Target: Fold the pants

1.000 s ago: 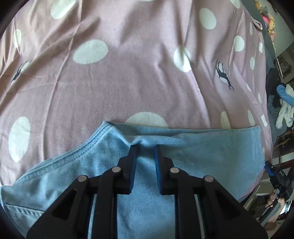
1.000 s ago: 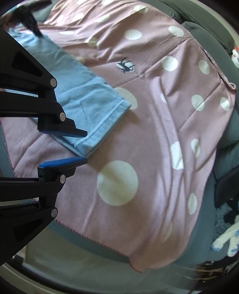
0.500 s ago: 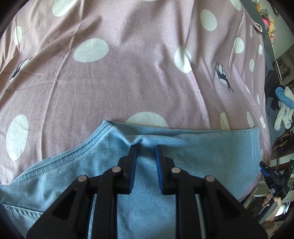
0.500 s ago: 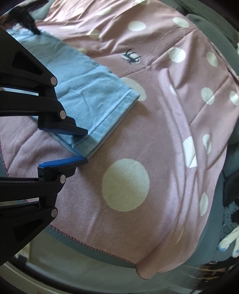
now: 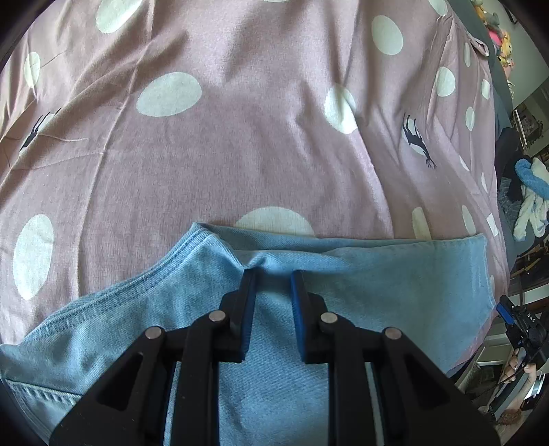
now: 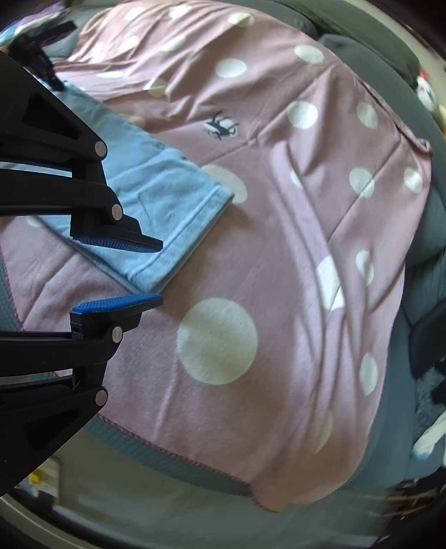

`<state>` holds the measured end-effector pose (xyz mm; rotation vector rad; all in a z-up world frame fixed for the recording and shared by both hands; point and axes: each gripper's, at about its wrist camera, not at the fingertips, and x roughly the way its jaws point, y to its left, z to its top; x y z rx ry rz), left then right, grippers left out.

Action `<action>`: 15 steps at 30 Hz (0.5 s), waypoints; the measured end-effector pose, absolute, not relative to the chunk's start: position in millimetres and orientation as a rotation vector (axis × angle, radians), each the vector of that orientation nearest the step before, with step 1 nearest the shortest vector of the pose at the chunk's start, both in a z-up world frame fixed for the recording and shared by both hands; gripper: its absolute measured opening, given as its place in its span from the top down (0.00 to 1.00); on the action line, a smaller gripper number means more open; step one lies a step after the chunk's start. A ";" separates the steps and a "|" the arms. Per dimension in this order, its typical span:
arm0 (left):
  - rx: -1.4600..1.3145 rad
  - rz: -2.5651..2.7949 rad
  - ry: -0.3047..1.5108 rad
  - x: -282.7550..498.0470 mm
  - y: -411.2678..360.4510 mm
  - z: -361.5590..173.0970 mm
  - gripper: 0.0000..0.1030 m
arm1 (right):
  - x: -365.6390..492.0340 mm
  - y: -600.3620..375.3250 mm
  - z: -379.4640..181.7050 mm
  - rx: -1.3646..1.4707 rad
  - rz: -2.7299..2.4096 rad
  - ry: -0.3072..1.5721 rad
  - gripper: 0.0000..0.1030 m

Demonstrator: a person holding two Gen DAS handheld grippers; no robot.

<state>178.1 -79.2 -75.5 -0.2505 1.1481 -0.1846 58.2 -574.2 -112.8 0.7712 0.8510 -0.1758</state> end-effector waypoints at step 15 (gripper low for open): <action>-0.232 -0.200 1.157 175.1 -82.3 -73.3 0.75 | 58.3 -563.5 -99.2 0.712 -0.224 0.763 0.93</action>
